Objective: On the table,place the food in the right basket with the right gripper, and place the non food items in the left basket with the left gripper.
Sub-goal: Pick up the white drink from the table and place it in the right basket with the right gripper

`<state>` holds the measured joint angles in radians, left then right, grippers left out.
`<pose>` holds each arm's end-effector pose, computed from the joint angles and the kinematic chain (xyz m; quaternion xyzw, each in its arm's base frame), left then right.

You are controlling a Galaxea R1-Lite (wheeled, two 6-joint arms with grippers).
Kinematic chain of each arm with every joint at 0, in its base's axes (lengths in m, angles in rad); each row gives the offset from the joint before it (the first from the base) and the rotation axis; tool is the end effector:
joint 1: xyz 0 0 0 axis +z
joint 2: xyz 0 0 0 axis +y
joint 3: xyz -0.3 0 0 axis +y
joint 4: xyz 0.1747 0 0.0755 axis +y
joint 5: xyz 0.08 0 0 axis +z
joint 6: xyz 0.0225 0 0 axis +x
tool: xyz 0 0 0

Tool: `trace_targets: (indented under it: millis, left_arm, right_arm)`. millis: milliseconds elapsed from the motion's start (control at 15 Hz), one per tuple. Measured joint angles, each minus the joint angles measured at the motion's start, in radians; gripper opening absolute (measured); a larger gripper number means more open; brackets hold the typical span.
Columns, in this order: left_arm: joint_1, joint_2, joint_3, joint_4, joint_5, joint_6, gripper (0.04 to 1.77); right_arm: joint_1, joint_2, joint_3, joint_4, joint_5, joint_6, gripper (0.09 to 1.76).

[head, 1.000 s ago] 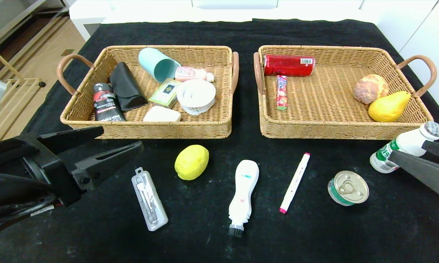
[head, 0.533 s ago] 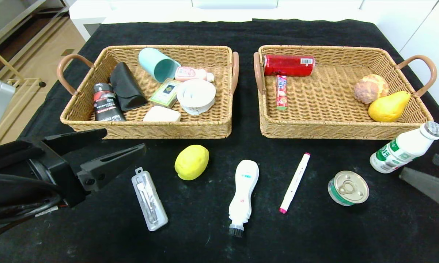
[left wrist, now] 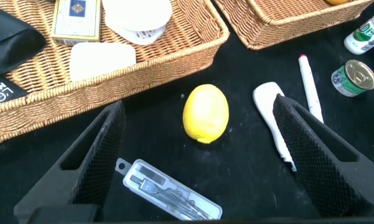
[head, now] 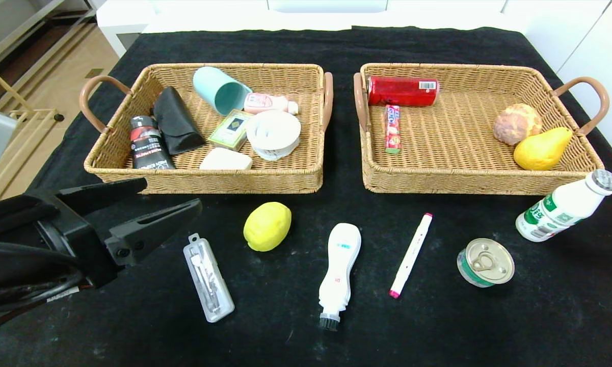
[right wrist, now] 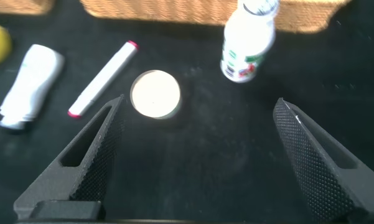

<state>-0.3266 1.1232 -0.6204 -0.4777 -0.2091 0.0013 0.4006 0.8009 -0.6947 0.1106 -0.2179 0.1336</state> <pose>0.1516 -0.0563 0.2499 0.0014 0.0124 -0.2646 0.9643 0.0686 0.0238 0.2500 0.0332 0.1089 0.0836 0.9900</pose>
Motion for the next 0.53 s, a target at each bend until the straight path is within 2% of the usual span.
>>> trace_targets:
  millis: [200, 533]
  left_arm:
    - [-0.001, -0.001, 0.0, 0.002, 0.003, 0.012, 1.72]
    - [-0.022, -0.004, 0.004, -0.002, 0.007, 0.021, 1.72]
  right_arm:
    - [-0.024, 0.054, 0.029, -0.116, -0.013, 0.008, 1.71]
    - [-0.113, 0.256, 0.154, -0.512, -0.015, 0.014, 1.71]
